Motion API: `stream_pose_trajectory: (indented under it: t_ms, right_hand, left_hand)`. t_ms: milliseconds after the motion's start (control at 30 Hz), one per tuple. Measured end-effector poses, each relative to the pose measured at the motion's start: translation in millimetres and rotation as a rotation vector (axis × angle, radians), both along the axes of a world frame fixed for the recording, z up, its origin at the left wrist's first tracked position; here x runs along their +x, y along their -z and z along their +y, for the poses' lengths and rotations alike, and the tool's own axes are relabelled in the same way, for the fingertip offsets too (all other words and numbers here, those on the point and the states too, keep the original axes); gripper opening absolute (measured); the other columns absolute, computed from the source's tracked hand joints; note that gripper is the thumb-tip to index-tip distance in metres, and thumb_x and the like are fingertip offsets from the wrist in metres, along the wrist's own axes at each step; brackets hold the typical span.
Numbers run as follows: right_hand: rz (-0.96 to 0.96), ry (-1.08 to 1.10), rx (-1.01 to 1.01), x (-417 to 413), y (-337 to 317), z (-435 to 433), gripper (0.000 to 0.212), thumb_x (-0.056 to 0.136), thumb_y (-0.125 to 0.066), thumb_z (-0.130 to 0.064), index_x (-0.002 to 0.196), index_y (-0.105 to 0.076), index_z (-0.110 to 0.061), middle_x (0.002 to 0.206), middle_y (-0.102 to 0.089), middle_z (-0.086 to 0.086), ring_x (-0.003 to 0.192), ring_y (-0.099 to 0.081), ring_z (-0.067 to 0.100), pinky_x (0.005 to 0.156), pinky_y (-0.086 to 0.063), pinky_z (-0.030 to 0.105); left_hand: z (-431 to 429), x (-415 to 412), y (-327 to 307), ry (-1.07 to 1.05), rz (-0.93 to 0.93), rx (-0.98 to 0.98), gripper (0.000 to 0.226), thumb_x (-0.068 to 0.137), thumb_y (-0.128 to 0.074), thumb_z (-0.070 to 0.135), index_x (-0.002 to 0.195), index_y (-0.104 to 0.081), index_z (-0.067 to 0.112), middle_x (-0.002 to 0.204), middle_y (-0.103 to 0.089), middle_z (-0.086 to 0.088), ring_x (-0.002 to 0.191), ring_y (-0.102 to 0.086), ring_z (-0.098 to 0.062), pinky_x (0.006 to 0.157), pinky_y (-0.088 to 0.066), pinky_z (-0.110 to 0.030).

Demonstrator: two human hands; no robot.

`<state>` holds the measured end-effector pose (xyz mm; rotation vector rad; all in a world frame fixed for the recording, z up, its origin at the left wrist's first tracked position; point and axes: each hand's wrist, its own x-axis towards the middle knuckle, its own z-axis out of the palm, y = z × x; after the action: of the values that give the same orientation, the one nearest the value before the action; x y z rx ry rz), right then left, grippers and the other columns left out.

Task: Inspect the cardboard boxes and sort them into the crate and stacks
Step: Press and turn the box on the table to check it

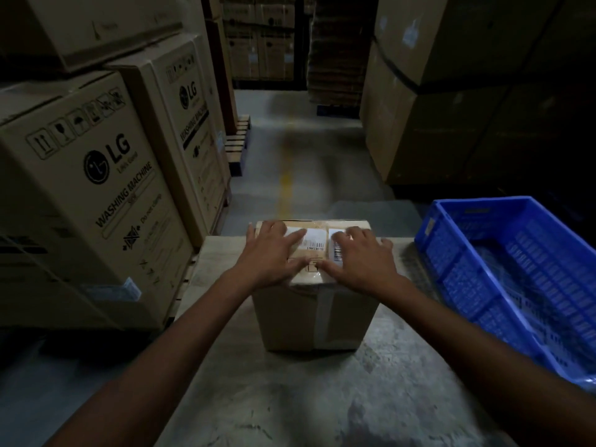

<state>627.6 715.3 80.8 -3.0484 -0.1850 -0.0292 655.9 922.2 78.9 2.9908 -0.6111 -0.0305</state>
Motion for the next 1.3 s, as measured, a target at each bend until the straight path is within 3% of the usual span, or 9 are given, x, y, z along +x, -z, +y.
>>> stream_pose_trajectory:
  t_ms: [133,333,433,533,667,933,1100,1200,1300]
  right_hand:
    - [0.118,-0.103,-0.032,5,8,3,0.068,0.098,-0.024,-0.071,0.159,-0.015,-0.042,0.170,-0.007,0.000,0.156,-0.005,0.027,0.121,-0.007,0.062]
    - [0.098,-0.159,0.015,12,6,-12,0.066,0.097,-0.034,-0.071,0.157,-0.026,-0.043,0.169,-0.016,-0.003,0.155,-0.013,0.023,0.122,-0.011,0.053]
    - [-0.072,-0.014,0.301,1,19,-16,0.059,0.097,-0.054,-0.056,0.149,-0.045,-0.032,0.162,-0.035,0.001,0.147,-0.033,0.023,0.118,-0.028,0.050]
    - [-0.280,0.381,0.685,-12,30,-16,0.056,0.095,-0.058,-0.044,0.146,-0.045,-0.025,0.145,-0.054,0.006,0.128,-0.056,0.026,0.100,-0.052,0.047]
    - [-0.147,0.617,1.130,-37,43,-8,0.048,0.099,-0.061,-0.036,0.142,-0.047,-0.020,0.134,-0.063,0.008,0.108,-0.067,0.024,0.088,-0.059,0.045]
    - [-0.223,0.550,1.093,-31,27,-18,0.024,0.098,-0.060,-0.039,0.121,-0.065,-0.031,0.108,-0.074,-0.002,0.093,-0.071,0.016,0.083,-0.061,0.047]
    - [-0.253,0.401,0.914,-18,-7,-25,0.038,0.099,-0.061,-0.036,0.133,-0.064,-0.019,0.112,-0.073,0.002,0.096,-0.069,0.016,0.086,-0.060,0.044]
    - [-0.261,0.303,0.798,-17,-12,-14,0.039,0.100,-0.059,-0.037,0.135,-0.064,-0.020,0.116,-0.074,0.003,0.098,-0.069,0.017,0.085,-0.059,0.043]
    - [-0.286,0.180,0.742,-16,-14,-5,0.042,0.099,-0.061,-0.037,0.137,-0.063,-0.019,0.121,-0.073,0.004,0.103,-0.069,0.021,0.086,-0.058,0.043]
  left_hand:
    - [-1,3,16,0.016,0.075,0.020,0.068,0.098,-0.021,0.067,0.158,-0.005,0.040,0.168,0.004,-0.005,0.154,0.009,-0.025,0.121,0.005,-0.058]
    - [0,5,24,-0.064,-0.031,-0.121,0.069,0.097,-0.033,0.066,0.156,-0.022,0.032,0.167,-0.014,-0.002,0.154,-0.004,-0.024,0.123,-0.006,-0.056]
    - [2,1,30,-0.308,-0.034,-0.343,0.070,0.095,-0.046,0.061,0.154,-0.028,0.028,0.165,-0.017,-0.007,0.152,-0.011,-0.029,0.119,-0.024,-0.055]
    - [8,-3,27,-0.456,0.125,-0.622,0.078,0.094,-0.056,0.055,0.158,-0.022,0.024,0.164,-0.022,-0.007,0.146,-0.028,-0.031,0.112,-0.034,-0.047]
    - [15,-4,23,-0.445,0.288,-0.907,0.079,0.096,-0.062,0.042,0.159,-0.017,0.029,0.162,-0.029,-0.005,0.141,-0.039,-0.028,0.112,-0.038,-0.043]
    - [1,-16,27,-0.518,0.295,-1.230,0.075,0.097,-0.064,0.029,0.158,-0.020,0.032,0.151,-0.043,-0.004,0.120,-0.054,-0.019,0.091,-0.052,-0.034]
    - [-8,-42,51,-0.612,0.112,-0.916,0.059,0.097,-0.052,0.048,0.147,-0.024,0.034,0.157,-0.024,-0.009,0.141,-0.031,-0.036,0.105,-0.044,-0.056]
    - [6,-46,47,-0.535,-0.048,-0.613,0.059,0.100,-0.044,0.051,0.151,-0.023,0.029,0.166,0.005,-0.007,0.153,0.002,-0.032,0.120,-0.010,-0.057]
    - [21,-30,22,-0.375,-0.112,-0.662,0.063,0.102,-0.042,0.049,0.156,-0.024,0.022,0.166,-0.012,-0.007,0.153,-0.010,-0.025,0.122,-0.015,-0.051]
